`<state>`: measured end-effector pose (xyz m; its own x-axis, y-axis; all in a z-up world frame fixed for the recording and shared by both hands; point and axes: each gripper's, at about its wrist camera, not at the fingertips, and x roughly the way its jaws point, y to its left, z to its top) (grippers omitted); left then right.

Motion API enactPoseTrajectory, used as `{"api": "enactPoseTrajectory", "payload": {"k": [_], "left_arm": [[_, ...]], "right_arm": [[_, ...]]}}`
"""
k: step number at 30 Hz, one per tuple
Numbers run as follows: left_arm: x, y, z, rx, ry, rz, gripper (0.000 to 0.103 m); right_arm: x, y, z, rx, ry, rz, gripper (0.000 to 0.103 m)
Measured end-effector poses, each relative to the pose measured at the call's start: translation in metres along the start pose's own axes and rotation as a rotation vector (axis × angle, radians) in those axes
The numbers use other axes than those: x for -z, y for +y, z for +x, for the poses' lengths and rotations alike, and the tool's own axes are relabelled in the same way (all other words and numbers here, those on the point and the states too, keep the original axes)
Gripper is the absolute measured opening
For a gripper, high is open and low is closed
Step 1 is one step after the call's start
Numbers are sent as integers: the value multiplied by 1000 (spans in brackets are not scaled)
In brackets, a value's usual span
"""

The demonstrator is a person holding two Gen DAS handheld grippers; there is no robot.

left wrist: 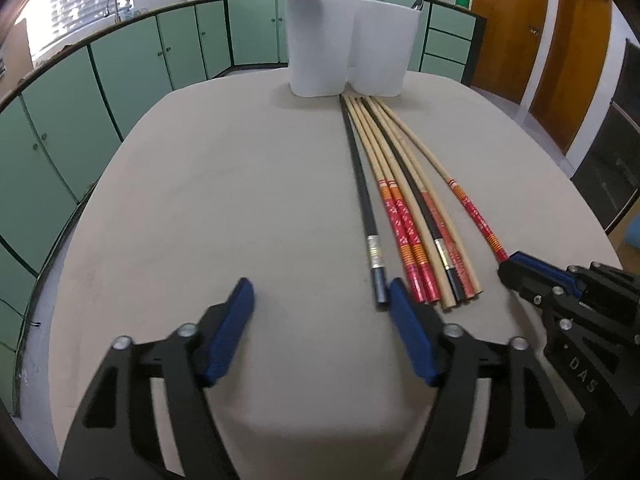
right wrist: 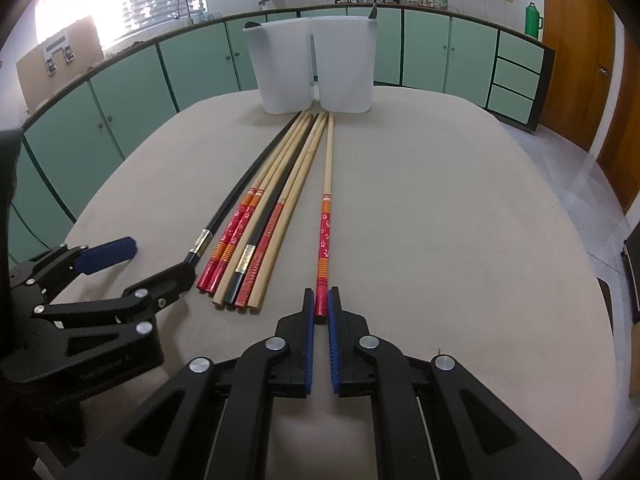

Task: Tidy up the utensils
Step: 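Grasp a red-patterned chopstick with the right tool while the left tool grasps a black chopstick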

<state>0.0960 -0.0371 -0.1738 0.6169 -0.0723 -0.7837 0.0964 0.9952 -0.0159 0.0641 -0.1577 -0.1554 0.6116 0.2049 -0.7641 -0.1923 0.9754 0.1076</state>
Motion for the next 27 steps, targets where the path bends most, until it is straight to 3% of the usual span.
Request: {"api": "enactPoseTrajectory", "payload": {"k": [3, 5, 8, 17, 27], "left_arm": [[-1, -1, 0, 17, -10, -4, 43], [-1, -2, -1, 28, -16, -1, 24], [1, -4, -2, 49, -16, 5, 7], [-1, 2, -10, 72, -29, -9, 6], [-25, 7, -67, 50, -171, 26, 6]], "right_arm": [[0, -4, 0, -21, -1, 18, 7], [0, -5, -1, -27, -2, 23, 7], [1, -4, -1, -22, -7, 18, 6], [-3, -11, -14, -23, -55, 40, 6], [-31, -18, -56, -17, -176, 15, 6]]}}
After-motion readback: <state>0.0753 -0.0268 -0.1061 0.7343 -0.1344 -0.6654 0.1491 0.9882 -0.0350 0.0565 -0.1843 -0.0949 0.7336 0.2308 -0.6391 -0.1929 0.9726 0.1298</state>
